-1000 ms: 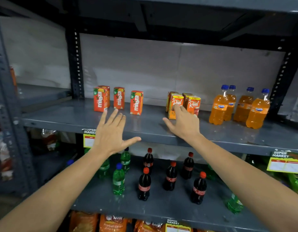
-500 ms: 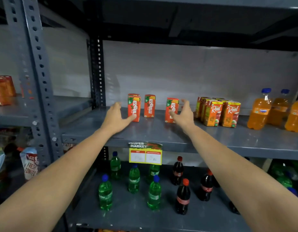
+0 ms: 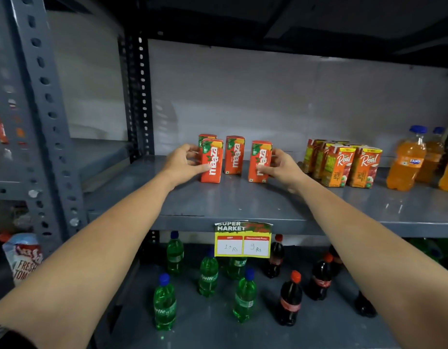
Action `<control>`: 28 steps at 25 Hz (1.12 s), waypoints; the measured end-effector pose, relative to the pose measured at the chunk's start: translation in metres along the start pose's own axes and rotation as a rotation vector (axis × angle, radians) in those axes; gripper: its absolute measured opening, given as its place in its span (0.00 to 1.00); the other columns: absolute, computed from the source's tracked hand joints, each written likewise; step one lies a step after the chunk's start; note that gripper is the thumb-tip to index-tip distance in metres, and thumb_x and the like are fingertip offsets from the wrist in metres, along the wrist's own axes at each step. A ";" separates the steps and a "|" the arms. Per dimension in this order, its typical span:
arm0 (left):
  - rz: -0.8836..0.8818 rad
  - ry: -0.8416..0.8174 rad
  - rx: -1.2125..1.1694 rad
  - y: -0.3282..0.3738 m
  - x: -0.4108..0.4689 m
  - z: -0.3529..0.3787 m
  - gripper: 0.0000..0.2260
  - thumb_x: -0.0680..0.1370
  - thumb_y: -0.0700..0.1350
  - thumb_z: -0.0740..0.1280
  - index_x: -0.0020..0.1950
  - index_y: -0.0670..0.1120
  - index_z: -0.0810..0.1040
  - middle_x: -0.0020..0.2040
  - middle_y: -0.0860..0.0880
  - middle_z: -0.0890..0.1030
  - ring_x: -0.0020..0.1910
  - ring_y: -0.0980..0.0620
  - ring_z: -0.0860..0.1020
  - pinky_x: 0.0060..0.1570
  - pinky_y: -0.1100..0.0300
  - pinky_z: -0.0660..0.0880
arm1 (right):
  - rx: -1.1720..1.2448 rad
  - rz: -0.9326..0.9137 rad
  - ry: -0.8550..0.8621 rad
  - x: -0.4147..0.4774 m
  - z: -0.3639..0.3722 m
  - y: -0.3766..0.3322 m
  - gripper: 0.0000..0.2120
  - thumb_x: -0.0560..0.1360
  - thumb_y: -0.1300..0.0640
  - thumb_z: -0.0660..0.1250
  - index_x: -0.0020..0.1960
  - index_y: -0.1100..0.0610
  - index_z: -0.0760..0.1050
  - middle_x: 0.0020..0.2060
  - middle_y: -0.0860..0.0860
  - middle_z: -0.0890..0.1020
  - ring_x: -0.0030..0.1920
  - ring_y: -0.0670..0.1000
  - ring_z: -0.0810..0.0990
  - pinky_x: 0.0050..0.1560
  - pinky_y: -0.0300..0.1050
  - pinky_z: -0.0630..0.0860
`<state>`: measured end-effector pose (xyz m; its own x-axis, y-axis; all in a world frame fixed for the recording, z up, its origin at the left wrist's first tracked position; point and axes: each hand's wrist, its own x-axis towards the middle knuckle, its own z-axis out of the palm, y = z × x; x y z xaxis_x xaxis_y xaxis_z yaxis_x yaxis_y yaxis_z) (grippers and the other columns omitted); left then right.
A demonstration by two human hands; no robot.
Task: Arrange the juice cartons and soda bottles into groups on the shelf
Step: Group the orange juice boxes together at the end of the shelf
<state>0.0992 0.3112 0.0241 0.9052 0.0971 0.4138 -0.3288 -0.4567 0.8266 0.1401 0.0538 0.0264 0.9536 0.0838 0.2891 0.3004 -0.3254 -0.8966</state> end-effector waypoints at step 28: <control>0.013 -0.024 0.058 -0.002 0.006 -0.007 0.25 0.68 0.42 0.76 0.63 0.43 0.72 0.59 0.43 0.79 0.54 0.47 0.79 0.55 0.46 0.78 | -0.054 -0.053 -0.215 0.002 0.035 -0.012 0.29 0.75 0.57 0.68 0.71 0.53 0.58 0.66 0.58 0.74 0.64 0.57 0.76 0.61 0.55 0.76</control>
<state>0.1038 0.3191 0.0276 0.9073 0.0703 0.4147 -0.3251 -0.5081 0.7975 0.1389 0.0909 0.0259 0.9203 0.2991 0.2520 0.3543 -0.3644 -0.8612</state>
